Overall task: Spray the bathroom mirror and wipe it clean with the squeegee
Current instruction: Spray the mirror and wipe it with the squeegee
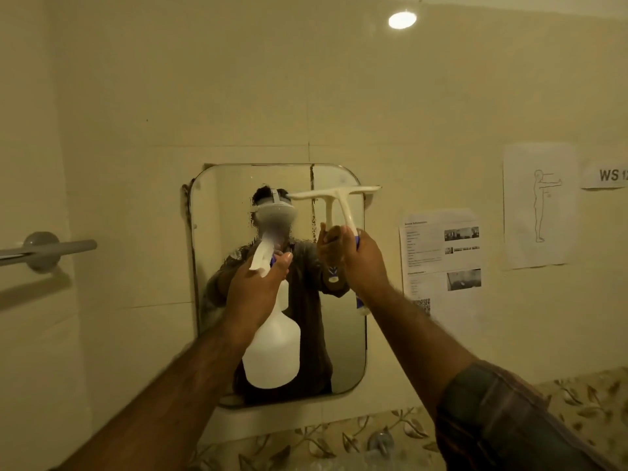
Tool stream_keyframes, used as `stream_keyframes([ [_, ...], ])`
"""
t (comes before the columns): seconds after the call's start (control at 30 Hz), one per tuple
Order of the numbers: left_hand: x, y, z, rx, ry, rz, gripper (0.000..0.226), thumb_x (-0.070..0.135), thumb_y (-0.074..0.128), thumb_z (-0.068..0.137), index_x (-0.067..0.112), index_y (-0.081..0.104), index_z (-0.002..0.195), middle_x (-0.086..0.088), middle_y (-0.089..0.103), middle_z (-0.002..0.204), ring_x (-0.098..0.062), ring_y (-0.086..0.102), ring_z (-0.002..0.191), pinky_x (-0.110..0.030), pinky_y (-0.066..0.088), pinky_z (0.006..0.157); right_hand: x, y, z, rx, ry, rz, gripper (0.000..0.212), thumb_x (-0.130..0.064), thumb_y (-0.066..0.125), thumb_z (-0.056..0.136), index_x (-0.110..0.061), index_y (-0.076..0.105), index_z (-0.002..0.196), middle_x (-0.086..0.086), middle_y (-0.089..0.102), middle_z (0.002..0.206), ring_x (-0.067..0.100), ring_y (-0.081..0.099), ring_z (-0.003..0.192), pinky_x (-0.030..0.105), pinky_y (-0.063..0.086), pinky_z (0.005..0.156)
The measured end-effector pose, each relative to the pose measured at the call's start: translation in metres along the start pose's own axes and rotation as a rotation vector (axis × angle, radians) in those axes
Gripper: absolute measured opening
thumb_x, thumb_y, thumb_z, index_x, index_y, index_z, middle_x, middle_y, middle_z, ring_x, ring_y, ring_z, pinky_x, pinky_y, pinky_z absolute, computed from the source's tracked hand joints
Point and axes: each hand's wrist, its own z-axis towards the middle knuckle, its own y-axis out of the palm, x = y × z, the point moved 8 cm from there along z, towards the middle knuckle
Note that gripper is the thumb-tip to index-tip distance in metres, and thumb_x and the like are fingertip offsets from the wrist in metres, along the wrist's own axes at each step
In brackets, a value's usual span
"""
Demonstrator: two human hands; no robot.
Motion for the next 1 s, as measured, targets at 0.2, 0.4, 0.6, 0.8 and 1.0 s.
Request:
stream_keyframes([
  [0.2,-0.026,-0.006,0.000,0.021,-0.010,-0.048,0.054,0.050,0.058,0.085,0.014,0.058,0.126,-0.008,0.066,0.115,-0.026,0.060,0.107,-0.037,0.046,0.089,0.103,0.002,-0.105,0.013,0.178,-0.020,0.032,-0.060,0.048,0.091,-0.032,0.063,0.093,-0.023,0.070,0.074,-0.006,0.064,0.059,0.007,0.048,0.050],
  [0.4,-0.056,0.000,-0.008,0.074,-0.019,0.024,0.052,0.044,0.058,0.089,0.017,0.049,0.131,-0.005,0.057,0.106,-0.018,0.054,0.088,-0.030,0.043,0.070,0.217,-0.006,-0.220,0.051,0.492,-0.179,0.031,-0.050,0.051,0.096,-0.026,0.065,0.083,-0.009,0.067,0.060,0.001,0.062,0.053,0.024,0.053,0.051],
  [0.6,-0.078,0.011,-0.023,0.104,-0.021,0.114,0.036,0.045,0.058,0.088,0.024,0.053,0.116,0.001,0.055,0.097,-0.006,0.049,0.068,-0.016,0.034,0.054,0.252,-0.011,-0.281,0.056,0.696,-0.272,0.035,-0.045,0.057,0.097,-0.013,0.068,0.104,0.006,0.070,0.087,0.025,0.068,0.087,0.034,0.055,0.082],
  [0.8,-0.063,-0.025,-0.015,0.185,0.034,0.130,0.044,0.047,0.056,0.090,0.020,0.058,0.125,-0.004,0.066,0.093,-0.023,0.062,0.084,-0.022,0.041,0.061,0.136,-0.002,-0.210,0.173,0.411,0.098,0.043,-0.059,0.045,0.089,-0.021,0.065,0.086,-0.001,0.056,0.057,0.013,0.054,0.052,0.029,0.045,0.049],
  [1.0,-0.030,-0.077,0.009,0.236,0.033,0.054,0.051,0.052,0.060,0.084,0.017,0.058,0.122,-0.005,0.066,0.100,-0.024,0.062,0.092,-0.026,0.046,0.071,-0.021,0.041,-0.079,-0.085,0.062,0.276,0.034,-0.042,0.043,0.104,-0.015,0.063,0.101,-0.004,0.056,0.063,0.006,0.051,0.050,0.017,0.043,0.043],
])
